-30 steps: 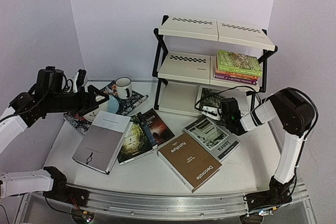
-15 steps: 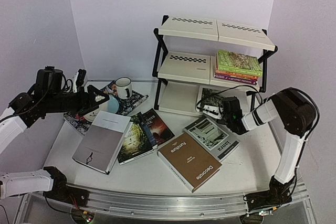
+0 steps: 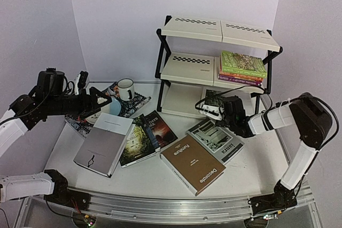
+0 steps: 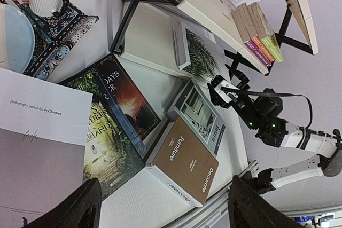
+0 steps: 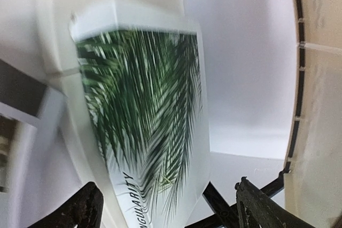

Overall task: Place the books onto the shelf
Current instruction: Place the book on the shelf.

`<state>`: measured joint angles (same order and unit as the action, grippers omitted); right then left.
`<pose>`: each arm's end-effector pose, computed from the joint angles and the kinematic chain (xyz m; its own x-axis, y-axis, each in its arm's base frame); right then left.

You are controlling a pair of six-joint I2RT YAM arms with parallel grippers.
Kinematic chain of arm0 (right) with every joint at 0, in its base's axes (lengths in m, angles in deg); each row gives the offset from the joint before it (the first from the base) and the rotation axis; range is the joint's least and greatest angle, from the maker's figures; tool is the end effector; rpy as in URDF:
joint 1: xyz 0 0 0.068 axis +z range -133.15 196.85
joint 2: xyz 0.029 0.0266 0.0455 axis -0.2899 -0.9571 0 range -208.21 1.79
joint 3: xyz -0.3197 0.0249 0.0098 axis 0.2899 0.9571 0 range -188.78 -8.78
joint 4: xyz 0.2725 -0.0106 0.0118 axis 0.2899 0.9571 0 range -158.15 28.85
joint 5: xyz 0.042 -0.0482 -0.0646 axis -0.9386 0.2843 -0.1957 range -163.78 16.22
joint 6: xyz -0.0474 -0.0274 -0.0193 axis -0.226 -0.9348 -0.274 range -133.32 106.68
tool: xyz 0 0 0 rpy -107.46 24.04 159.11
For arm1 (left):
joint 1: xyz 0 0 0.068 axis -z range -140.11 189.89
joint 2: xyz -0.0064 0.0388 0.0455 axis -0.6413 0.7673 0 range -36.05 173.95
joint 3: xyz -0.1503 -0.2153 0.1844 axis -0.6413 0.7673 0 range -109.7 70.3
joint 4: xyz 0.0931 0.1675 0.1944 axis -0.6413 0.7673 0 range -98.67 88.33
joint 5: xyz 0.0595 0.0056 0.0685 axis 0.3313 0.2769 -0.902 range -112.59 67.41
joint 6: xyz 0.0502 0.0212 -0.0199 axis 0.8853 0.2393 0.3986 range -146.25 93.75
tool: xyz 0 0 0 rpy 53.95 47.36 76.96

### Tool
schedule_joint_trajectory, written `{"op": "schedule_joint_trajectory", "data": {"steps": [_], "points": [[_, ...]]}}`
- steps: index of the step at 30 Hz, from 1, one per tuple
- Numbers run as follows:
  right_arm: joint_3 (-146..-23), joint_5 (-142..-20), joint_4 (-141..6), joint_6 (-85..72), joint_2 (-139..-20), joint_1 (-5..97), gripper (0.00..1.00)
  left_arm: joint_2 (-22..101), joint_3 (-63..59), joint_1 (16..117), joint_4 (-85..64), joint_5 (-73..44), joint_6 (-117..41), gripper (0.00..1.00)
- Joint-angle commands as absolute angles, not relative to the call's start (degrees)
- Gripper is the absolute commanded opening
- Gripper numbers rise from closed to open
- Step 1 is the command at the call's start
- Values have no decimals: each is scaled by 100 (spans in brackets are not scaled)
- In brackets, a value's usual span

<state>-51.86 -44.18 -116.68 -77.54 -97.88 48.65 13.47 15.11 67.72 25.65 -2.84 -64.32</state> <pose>0.3283 0.1792 0.2253 -0.0134 -0.9296 -0.3683 -0.1258 0.3670 -0.9217 0.1402 -0.0898 0.3828 -0.7665 -0.2516 -0.5909 0.2909 0.6843 -0.6687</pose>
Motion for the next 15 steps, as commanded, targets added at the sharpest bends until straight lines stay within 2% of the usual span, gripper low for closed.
{"op": "schedule_joint_trajectory", "data": {"steps": [1,9,15], "points": [[-5080,-3869,-11538,-7411,-9211,5434,87,1335,1589,6796,2480,-465,-6557,84],[-5334,-3964,-9972,-6135,-8141,7095,90,1443,1773,6788,2481,-864,-6575,89],[-5213,-4368,-10045,-5602,-7845,8200,92,1556,1860,6792,2472,-1102,-6733,91]]}}
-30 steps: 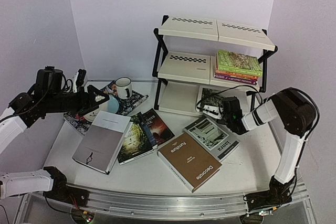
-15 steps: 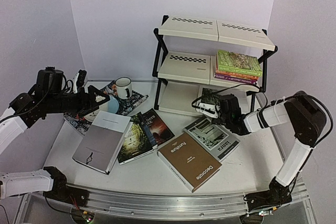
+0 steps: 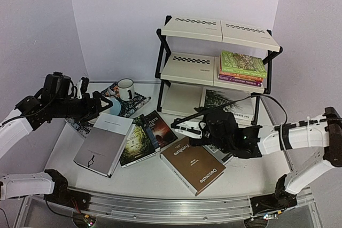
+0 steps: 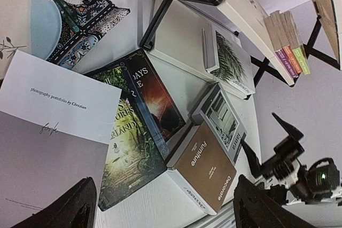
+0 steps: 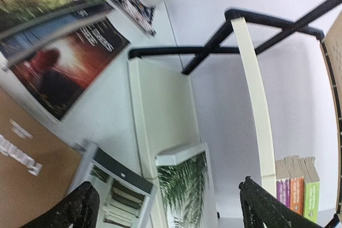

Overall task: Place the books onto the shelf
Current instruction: Place the book on the shelf, then adjust the book in the book pile.

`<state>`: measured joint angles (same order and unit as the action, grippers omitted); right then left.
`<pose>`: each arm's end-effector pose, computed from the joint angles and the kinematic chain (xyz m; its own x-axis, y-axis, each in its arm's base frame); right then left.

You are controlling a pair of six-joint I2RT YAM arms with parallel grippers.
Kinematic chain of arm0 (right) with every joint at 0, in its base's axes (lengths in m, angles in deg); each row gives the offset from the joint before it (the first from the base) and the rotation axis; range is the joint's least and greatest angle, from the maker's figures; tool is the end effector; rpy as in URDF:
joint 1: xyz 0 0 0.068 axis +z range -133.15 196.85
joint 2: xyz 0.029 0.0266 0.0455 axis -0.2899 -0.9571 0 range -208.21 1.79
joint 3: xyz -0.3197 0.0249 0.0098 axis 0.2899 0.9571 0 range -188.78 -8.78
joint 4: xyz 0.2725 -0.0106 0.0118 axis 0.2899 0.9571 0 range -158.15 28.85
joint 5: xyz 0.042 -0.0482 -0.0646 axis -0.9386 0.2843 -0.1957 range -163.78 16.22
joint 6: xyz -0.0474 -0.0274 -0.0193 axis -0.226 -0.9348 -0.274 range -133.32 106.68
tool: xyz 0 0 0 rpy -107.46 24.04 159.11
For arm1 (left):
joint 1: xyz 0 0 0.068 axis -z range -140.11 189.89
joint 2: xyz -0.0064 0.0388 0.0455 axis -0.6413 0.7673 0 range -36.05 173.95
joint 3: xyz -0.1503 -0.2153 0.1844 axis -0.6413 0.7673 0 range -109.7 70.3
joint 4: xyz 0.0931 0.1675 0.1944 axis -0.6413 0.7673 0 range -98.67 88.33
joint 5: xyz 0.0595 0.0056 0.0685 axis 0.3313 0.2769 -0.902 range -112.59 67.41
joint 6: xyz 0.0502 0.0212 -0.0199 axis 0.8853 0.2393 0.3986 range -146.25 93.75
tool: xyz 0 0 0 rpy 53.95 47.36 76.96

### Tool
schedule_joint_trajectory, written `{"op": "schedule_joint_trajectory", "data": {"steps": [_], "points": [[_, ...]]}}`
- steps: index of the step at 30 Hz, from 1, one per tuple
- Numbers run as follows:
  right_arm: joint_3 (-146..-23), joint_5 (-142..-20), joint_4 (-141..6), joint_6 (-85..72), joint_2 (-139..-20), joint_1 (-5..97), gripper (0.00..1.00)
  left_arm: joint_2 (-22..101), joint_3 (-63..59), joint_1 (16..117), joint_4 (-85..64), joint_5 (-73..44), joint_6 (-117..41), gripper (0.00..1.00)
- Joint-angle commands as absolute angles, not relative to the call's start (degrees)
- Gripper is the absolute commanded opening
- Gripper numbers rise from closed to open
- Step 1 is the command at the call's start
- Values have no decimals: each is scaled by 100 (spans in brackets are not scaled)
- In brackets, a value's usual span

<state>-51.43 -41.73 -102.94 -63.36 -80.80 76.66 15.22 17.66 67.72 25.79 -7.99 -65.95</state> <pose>0.1822 0.2690 0.2953 0.3290 -0.7266 -0.6032 -0.3345 0.5077 -0.7940 0.1502 -0.0911 0.3618 -0.7794 -0.2876 -0.5567 0.1829 0.7454 -0.6411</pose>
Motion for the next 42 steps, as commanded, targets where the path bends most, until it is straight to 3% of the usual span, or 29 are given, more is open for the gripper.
{"op": "schedule_joint_trajectory", "data": {"steps": [1,13,22,33,42], "points": [[-5271,-4421,-10025,-5441,-7830,8341,92,1543,1888,6792,2472,-1193,-6762,91],[-5750,-4437,-9783,-5042,-8380,9554,96,1749,2266,6674,2469,-1984,-6934,95],[-6248,-4225,-9466,-3756,-8714,9969,96,1681,3070,6123,2499,-2636,-7359,100],[-7499,-4158,-8011,154,-7608,10007,98,1433,3547,5564,2367,-2669,-7651,100],[-8151,-3752,-7959,2183,-6851,9999,98,1337,3635,5550,2376,-2961,-7887,100]]}}
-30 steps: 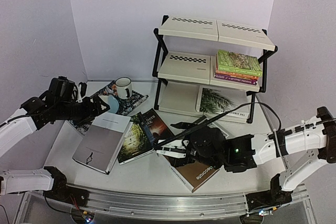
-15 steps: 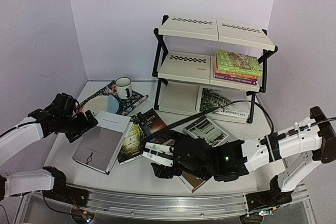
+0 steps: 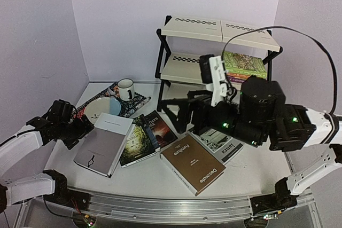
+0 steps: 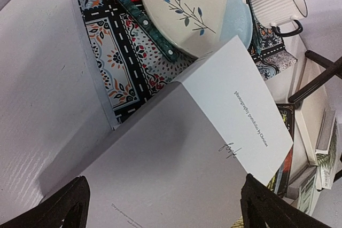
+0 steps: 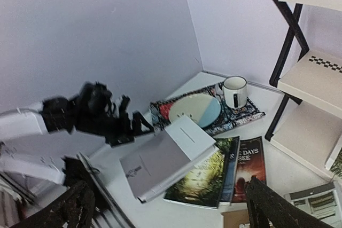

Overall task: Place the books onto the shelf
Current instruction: Adjust the book in the book pile.

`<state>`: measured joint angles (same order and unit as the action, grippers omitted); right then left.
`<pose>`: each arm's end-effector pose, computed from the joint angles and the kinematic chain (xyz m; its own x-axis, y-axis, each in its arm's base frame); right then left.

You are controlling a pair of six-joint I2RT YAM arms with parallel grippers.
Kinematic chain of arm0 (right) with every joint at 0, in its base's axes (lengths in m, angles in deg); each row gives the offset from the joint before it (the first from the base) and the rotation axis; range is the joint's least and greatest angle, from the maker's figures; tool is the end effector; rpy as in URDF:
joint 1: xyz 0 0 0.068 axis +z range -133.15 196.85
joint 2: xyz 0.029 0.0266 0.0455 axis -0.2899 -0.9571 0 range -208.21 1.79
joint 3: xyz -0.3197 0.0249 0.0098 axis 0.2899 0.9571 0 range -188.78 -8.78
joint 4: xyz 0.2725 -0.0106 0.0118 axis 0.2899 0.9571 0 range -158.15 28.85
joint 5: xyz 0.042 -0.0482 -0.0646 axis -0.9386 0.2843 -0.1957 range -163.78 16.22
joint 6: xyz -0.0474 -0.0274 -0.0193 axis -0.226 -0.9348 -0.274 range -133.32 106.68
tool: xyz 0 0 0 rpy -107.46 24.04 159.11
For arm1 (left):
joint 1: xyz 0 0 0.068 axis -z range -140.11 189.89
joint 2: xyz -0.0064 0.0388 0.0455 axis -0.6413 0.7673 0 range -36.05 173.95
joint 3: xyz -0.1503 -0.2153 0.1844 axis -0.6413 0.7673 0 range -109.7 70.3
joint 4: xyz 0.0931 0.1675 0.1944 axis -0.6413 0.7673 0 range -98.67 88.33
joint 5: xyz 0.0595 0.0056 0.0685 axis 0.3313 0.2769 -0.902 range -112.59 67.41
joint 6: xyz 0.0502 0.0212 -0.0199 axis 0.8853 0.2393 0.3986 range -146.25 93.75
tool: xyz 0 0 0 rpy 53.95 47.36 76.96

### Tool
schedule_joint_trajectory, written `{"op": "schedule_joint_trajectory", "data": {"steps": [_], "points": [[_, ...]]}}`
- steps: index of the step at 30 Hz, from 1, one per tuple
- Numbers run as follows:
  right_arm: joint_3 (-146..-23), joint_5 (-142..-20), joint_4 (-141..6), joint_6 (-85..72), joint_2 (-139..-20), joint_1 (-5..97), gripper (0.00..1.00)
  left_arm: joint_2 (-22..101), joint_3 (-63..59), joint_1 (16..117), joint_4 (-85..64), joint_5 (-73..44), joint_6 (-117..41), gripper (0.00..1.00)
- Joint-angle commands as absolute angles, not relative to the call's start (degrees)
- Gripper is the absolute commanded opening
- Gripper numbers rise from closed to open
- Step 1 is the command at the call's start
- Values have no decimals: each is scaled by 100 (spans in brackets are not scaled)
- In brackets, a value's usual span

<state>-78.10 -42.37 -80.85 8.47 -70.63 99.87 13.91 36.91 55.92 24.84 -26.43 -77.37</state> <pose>0.0573 0.2886 0.4765 -0.2724 0.3816 -0.8833 -0.7362 0.5084 0.4467 0.1509 -0.0404 0.2491 -0.6450 -0.6228 -0.4428 -0.4268 0.7742 -0.4673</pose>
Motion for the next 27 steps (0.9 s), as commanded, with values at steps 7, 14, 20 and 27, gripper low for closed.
{"op": "schedule_joint_trajectory", "data": {"steps": [7,14,20,27], "points": [[-8360,-3473,-7955,2336,-6876,9999,98,1493,3426,5447,2476,-3205,-7740,100],[-8435,-3859,-7948,2071,-6958,9888,98,1517,3541,5055,2719,-3221,-7674,100],[-8545,-3301,-8042,2122,-7034,9830,98,1452,3946,4887,2719,-3108,-7910,100],[-8764,-3944,-8081,1813,-7167,9772,98,1582,4298,4884,2733,-3029,-8364,100]]}}
